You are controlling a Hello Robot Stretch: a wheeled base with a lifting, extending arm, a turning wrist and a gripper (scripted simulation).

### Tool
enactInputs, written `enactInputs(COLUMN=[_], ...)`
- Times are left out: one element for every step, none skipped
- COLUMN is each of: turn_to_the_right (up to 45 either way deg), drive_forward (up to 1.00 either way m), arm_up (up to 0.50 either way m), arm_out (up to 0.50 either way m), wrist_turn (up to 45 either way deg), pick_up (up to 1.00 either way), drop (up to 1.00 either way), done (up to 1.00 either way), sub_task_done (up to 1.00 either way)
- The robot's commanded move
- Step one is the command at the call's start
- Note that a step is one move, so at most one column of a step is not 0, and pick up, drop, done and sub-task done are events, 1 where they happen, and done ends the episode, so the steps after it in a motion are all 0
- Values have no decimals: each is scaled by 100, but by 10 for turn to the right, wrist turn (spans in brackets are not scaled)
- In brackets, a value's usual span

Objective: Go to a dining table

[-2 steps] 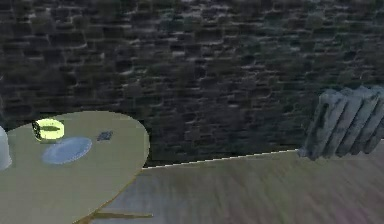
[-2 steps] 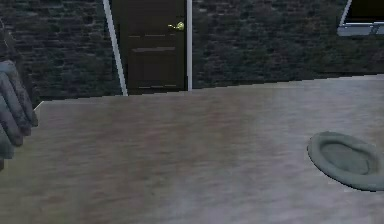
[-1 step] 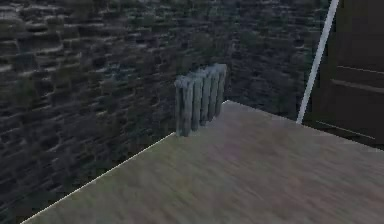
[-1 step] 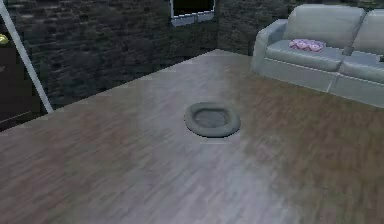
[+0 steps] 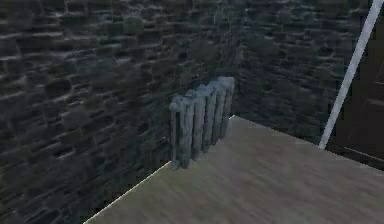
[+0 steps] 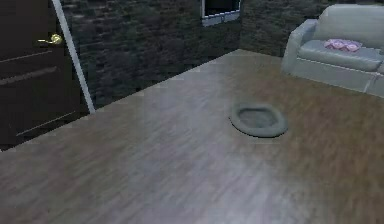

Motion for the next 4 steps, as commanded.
enactInputs(turn_to_the_right=[-450,-450,-120,0], drive_forward=[0,0,0,0], arm_up=[0,0,0,0], arm_out=[0,0,0,0], wrist_turn=[0,0,0,0], pick_up=[0,0,0,0], drop=[0,0,0,0], done=[0,0,0,100], sub_task_done=[0,0,0,0])
